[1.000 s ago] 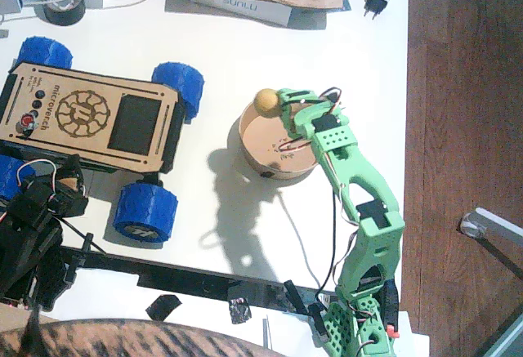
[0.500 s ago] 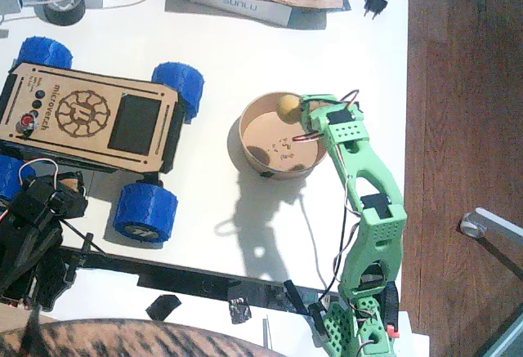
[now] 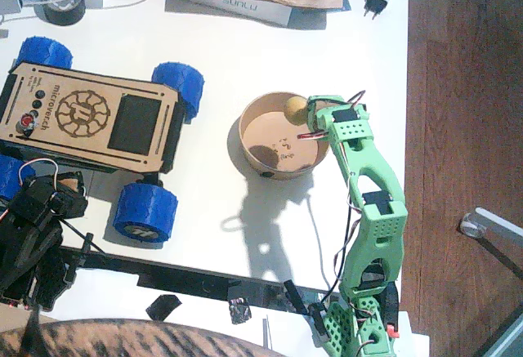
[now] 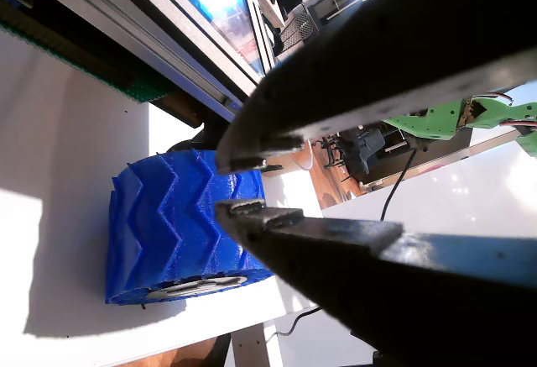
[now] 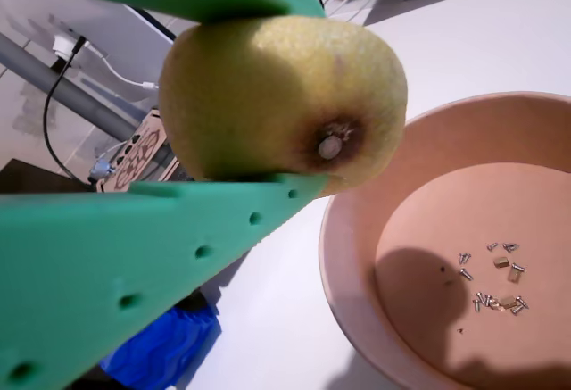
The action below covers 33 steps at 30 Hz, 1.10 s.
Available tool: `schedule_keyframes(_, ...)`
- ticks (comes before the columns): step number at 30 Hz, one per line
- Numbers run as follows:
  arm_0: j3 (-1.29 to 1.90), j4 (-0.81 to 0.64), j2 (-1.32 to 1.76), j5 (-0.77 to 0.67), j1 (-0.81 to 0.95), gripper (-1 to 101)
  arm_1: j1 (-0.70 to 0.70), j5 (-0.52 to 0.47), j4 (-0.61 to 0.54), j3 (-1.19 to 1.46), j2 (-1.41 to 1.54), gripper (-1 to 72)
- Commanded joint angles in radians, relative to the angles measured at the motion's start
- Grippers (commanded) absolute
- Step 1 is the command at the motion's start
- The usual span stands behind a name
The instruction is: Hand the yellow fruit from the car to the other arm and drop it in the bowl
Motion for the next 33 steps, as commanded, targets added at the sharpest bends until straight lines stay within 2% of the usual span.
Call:
schedule_keyframes(1,0.083,0.029,-0.044,-0.006,0.0,2,-0.015,0.011,0.008,-0.075,0.017,0.2)
schedule_keyframes(3,0.083,0.029,-0.044,-0.006,0.0,2,-0.018,0.015,0.014,-0.075,0.017,2.7)
schedule_keyframes(6,0.083,0.029,-0.044,-0.006,0.0,2,-0.018,0.028,0.018,-0.069,0.02,16.8)
schedule_keyframes(9,0.083,0.029,-0.044,-0.006,0.0,2,-0.014,0.044,0.017,-0.06,0.034,24.9)
schedule_keyframes(13,0.083,0.029,-0.044,-0.006,0.0,2,-0.009,0.06,0.018,-0.052,0.055,29.6)
schedule_keyframes(28,0.083,0.029,-0.044,-0.006,0.0,2,-0.041,0.055,0.018,0.014,0.117,29.0)
schedule_keyframes(33,0.083,0.029,-0.044,-0.006,0.0,2,-0.054,0.04,0.055,0.124,0.225,19.7)
